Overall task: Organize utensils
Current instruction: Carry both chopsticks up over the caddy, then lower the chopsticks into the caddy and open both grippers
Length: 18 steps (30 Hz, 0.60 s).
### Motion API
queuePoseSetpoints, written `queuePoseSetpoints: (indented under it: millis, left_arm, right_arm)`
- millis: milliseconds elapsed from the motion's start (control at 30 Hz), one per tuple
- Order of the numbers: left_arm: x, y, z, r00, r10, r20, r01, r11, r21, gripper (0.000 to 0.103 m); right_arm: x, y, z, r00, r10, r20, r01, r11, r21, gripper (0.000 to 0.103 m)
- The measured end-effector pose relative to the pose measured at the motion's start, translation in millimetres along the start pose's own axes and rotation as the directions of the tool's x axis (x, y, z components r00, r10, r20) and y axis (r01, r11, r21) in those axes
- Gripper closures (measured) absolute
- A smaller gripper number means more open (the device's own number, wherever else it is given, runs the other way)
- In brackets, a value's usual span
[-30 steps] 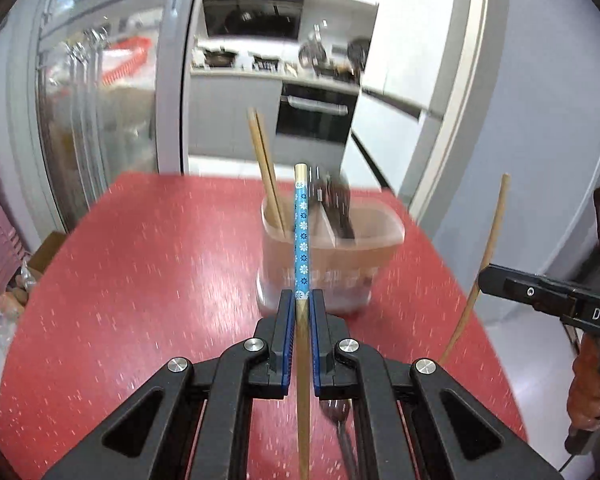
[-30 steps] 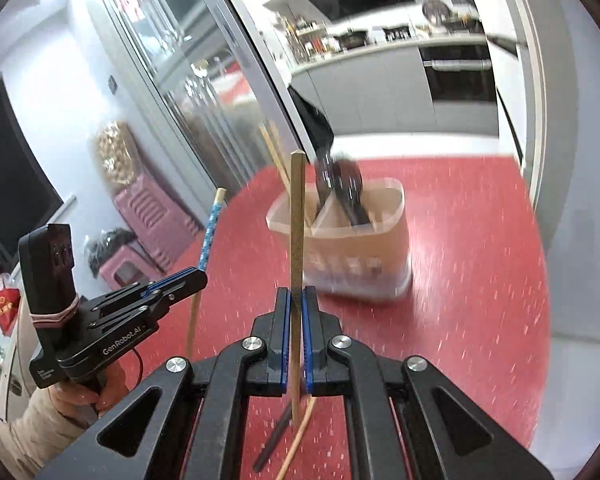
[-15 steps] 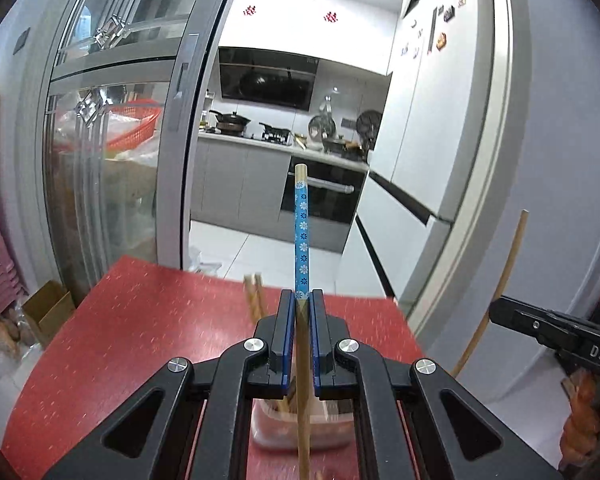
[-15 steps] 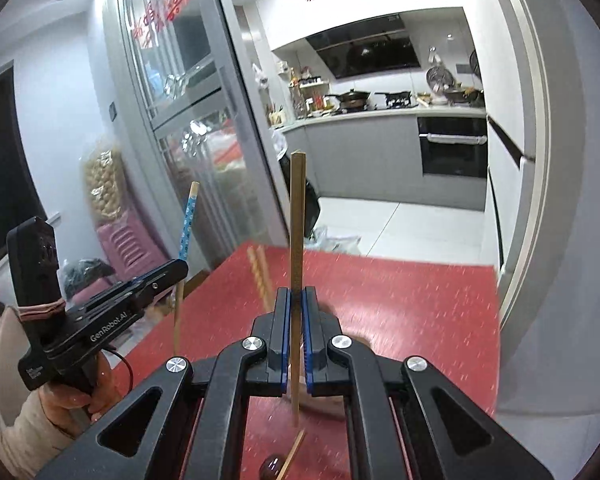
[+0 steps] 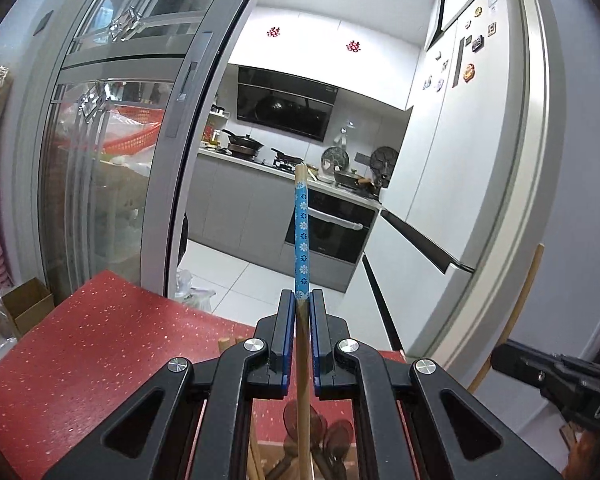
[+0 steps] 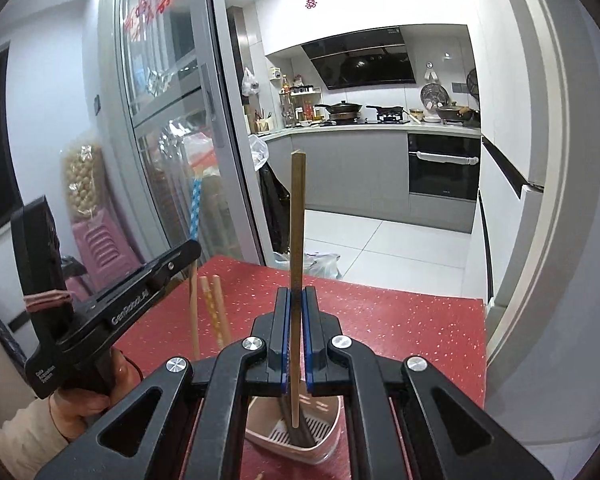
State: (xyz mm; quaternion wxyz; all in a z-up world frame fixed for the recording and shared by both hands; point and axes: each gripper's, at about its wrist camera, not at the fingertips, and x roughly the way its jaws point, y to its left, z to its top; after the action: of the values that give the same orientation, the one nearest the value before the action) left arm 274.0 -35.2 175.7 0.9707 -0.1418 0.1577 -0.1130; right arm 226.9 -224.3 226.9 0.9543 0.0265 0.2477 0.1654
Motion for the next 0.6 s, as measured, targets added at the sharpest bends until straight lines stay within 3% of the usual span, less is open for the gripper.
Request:
queuePoseSetpoints:
  millis: [300,600]
  left_arm:
    - [27.7,-3.8,-33.5,0.999,0.036,0.009,-0.037,0.998,0.043,0.070]
    - [28.4,2.3,-61.5,0.996,0.072,-0.056,-0.066,0.992,0.106,0.070]
  right_arm:
    - [35.1,-8.0,-25.0,0.999,-0.031,-0.034,0.029,0.998,-0.051,0.097]
    - [55.8,-2.1,-49.3,0.993,-0.033,-0.109,0.022,0.995,-0.098,0.097]
